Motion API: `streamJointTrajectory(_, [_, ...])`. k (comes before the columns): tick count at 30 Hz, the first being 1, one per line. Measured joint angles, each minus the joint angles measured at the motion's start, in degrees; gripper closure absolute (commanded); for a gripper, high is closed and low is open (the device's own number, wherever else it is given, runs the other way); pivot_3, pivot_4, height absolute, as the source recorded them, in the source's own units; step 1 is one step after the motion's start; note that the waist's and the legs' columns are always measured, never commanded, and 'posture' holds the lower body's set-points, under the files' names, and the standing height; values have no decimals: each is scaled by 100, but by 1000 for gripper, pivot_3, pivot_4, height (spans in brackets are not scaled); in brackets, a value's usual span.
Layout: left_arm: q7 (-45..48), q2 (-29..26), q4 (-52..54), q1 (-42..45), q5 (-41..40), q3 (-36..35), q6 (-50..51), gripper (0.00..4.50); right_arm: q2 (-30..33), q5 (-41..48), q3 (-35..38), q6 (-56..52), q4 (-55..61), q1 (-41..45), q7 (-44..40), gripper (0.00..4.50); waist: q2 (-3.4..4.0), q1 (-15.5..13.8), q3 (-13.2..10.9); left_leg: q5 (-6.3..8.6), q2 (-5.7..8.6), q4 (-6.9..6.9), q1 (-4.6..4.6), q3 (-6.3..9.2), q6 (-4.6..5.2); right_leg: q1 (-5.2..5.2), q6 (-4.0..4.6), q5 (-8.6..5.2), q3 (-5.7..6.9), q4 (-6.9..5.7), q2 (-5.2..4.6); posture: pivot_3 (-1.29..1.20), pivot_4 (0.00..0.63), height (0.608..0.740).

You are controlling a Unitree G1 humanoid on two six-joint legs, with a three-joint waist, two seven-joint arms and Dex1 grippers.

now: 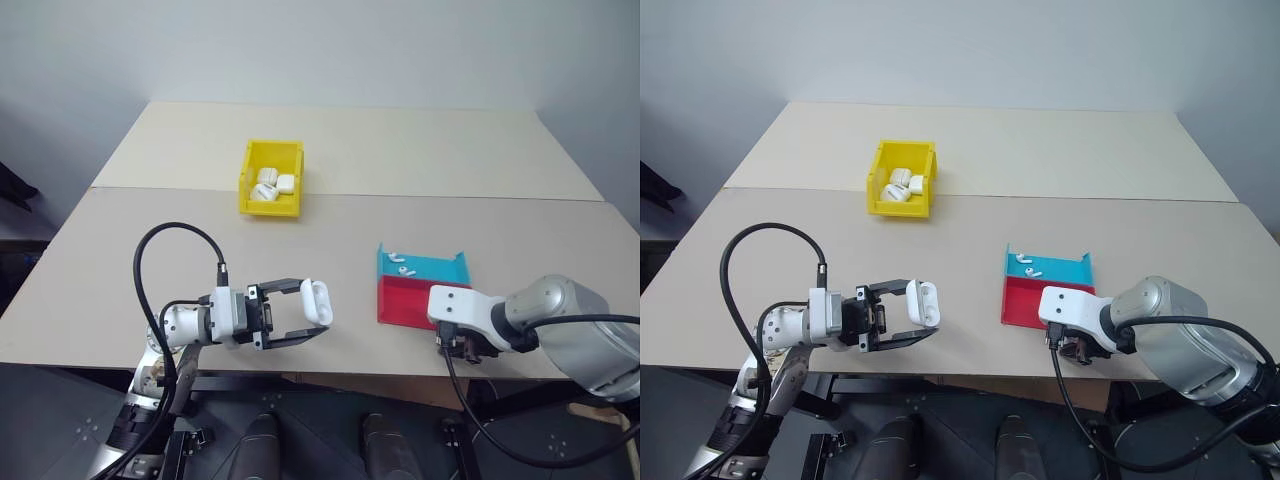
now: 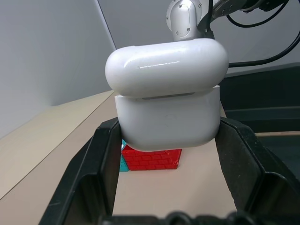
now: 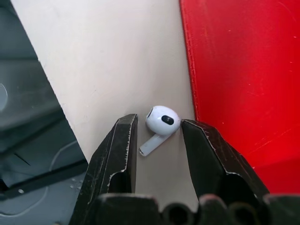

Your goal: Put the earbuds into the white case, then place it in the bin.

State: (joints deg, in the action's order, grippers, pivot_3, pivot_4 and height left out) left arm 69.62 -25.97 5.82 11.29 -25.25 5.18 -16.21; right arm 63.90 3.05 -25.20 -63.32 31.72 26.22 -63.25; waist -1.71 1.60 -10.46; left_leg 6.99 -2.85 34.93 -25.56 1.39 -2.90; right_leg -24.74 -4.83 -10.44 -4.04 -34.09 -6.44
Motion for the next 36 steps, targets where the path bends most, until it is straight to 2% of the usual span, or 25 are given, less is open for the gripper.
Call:
streamJointTrajectory(15, [-5,2,-2,16,43,2,-1,1764,-126,474,14,-682,-161,240,310,2637,0,-9,0,0,0,-3,0,0,0,1,0,0,0,-1,0,0,150,740])
streamJointTrajectory(26, [-4,-28,-1,14,43,2,-2,1764,-89,637,-7,-738,-160,263,499,2637,0,-18,0,0,0,-1,-1,0,0,1,0,0,0,0,0,0,150,740])
streamJointTrajectory(29, [-4,-29,-1,14,45,2,-5,1764,-65,679,-7,-737,-150,250,544,3193,0,-25,0,0,0,0,0,0,0,1,0,0,0,0,0,0,150,740])
streamJointTrajectory(36, [-3,-36,-1,11,46,2,-7,1764,-44,742,-5,-733,-128,247,642,3193,0,-36,0,0,0,-1,0,0,0,1,0,0,0,0,0,0,150,740])
